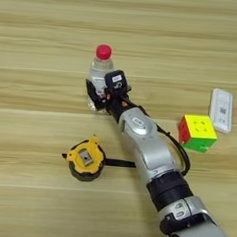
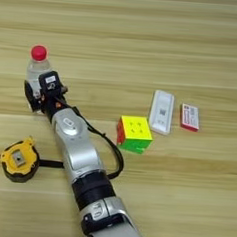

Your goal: Move the objects on the table

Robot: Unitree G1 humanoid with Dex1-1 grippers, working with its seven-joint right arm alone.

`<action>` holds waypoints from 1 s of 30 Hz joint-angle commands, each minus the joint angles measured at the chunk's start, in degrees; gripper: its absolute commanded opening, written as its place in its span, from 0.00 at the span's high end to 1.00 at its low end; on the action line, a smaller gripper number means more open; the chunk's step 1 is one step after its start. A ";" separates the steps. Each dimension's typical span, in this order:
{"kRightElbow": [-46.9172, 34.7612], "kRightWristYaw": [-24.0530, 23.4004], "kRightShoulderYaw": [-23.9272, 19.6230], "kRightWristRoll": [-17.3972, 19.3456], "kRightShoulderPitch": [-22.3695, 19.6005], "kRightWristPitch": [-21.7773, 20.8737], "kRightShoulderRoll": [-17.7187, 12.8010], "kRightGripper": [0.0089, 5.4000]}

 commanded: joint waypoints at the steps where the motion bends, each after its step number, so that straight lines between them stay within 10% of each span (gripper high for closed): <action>1: -1.62 -0.76 0.01 -0.20 -3.01 -1.08 2.14 0.34; 17: -5.38 -0.96 0.85 -0.62 -0.78 -0.20 1.35 0.02; 30: -18.80 0.10 2.42 -0.49 10.05 4.37 -1.96 0.00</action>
